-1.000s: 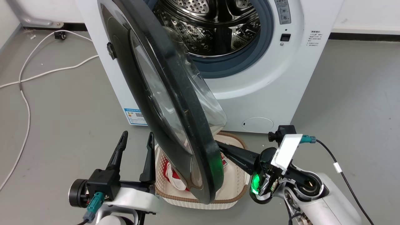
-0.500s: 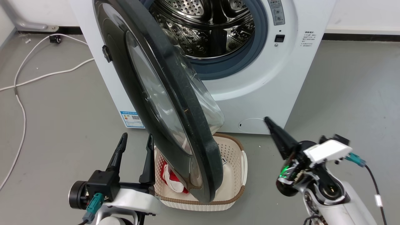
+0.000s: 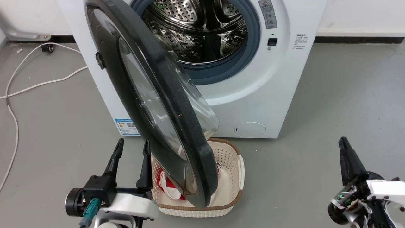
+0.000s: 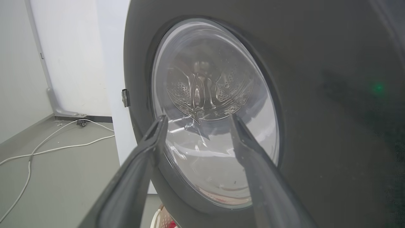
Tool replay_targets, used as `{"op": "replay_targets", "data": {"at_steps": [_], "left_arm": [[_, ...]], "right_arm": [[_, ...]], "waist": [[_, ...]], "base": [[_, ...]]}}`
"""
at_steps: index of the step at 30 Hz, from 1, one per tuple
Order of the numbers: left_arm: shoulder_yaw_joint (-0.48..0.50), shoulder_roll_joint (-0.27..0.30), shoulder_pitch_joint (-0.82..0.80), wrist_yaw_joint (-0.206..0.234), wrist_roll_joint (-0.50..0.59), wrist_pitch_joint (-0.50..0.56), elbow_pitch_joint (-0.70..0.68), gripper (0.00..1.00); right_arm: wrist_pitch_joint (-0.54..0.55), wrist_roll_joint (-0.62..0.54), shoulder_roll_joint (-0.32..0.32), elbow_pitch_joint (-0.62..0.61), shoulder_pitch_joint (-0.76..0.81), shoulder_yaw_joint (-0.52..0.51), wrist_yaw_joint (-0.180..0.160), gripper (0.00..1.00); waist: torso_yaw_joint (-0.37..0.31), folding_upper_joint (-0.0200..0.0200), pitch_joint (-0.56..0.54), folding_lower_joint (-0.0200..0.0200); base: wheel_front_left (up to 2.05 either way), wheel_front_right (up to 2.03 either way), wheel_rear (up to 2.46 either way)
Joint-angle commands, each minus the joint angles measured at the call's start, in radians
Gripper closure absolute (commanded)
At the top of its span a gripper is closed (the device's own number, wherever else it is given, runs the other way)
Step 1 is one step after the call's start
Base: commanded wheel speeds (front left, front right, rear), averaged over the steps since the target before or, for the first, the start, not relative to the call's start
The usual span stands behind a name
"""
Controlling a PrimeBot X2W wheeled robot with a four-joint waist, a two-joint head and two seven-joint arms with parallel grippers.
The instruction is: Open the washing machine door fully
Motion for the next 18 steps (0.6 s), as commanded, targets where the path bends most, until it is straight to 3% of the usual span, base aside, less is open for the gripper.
{"op": "replay_targets", "data": {"at_steps": [1,2,4,9,12,18], "left_arm": [[0.001,0.0,0.012,0.005,0.004,-0.002,-0.002,0.0],[0.003,0.0,0.014,0.004,0.005,-0.002,-0.002,0.0],[0.006,0.0,0.016,0.004,0.007,-0.002,0.0,0.0],[0.004,0.0,0.018,0.007,0.005,-0.002,0.005,0.0],[0.001,0.0,0.02,0.007,0.003,-0.002,0.006,0.0],[-0.001,0.0,0.018,0.013,0.001,-0.002,0.003,0.0]], "right_arm": [[-0.006,-0.016,-0.007,-0.009,0.015,0.001,0.0,0.25],[-0.02,-0.037,-0.012,-0.022,0.028,0.005,0.0,0.0],[-0.055,-0.089,-0.016,-0.045,0.044,0.012,0.0,0.0],[-0.183,-0.341,-0.052,-0.057,0.069,0.07,0.0,0.0],[-0.241,-0.573,-0.081,-0.029,0.074,0.081,0.0,0.0],[-0.27,-1.046,-0.014,-0.08,0.07,-0.019,0.0,0.0]], "waist": [[-0.004,0.0,-0.001,0.0],[-0.007,0.0,-0.002,0.0],[-0.012,0.0,-0.004,0.0],[-0.018,0.0,-0.011,0.0],[-0.018,0.0,-0.016,0.0],[-0.016,0.0,-0.017,0.0]], "base": [[0.0,0.0,0.0],[0.0,0.0,0.0],[0.0,0.0,0.0],[0.0,0.0,0.0],[0.0,0.0,0.0],[0.0,0.0,0.0]]}}
